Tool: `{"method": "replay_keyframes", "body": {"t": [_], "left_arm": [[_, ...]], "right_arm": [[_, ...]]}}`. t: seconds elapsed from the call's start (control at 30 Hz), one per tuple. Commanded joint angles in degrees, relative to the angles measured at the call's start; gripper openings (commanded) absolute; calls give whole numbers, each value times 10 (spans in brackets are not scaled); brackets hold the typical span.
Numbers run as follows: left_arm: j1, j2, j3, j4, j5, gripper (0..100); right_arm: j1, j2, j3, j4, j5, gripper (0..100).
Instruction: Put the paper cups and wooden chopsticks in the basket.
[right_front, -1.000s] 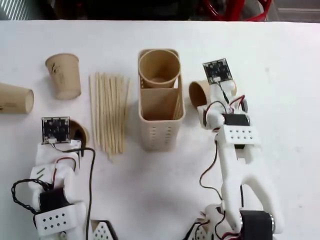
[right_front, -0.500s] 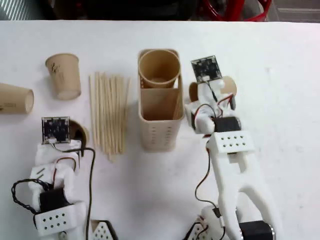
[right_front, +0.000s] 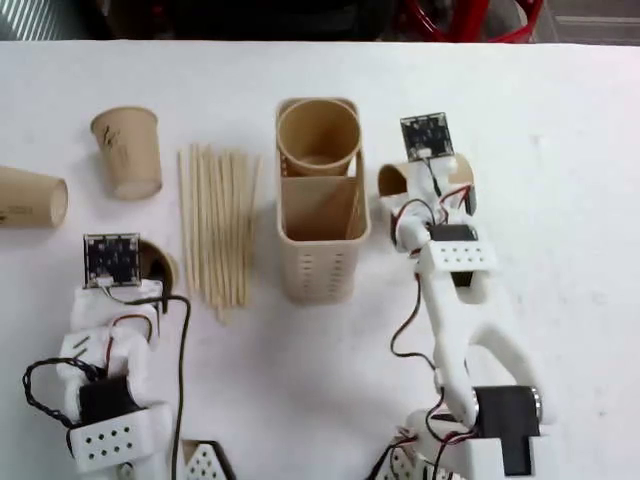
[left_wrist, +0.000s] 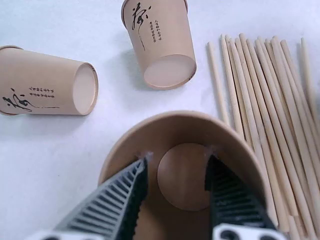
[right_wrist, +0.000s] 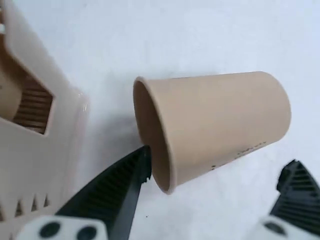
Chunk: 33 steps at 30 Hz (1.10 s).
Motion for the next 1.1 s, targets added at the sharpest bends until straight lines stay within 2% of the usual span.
{"method": "replay_keyframes", "body": {"t": [0.0, 0.13, 0.23, 0.47, 0.77, 0.87, 1.07], "left_arm": [[7, -7, -3, -12, -4, 199], [7, -7, -3, -12, -4, 199], [7, -7, 2, -13, -4, 199], [7, -7, 20, -50, -4, 199], [7, -7, 20, -49, -4, 199], [7, -7, 20, -49, -4, 199], [7, -7, 20, -49, -4, 199]], "right_arm": [[10, 0, -26, -10, -4, 313], [33, 0, -25, -10, -4, 99], [49, 0, -20, -7, -4, 13], [96, -41, -16, 44, -4, 17], [157, -222, -17, 185, -4, 17], [142, -316, -24, 226, 12, 17], [22, -460, -130, 371, 24, 17]]}}
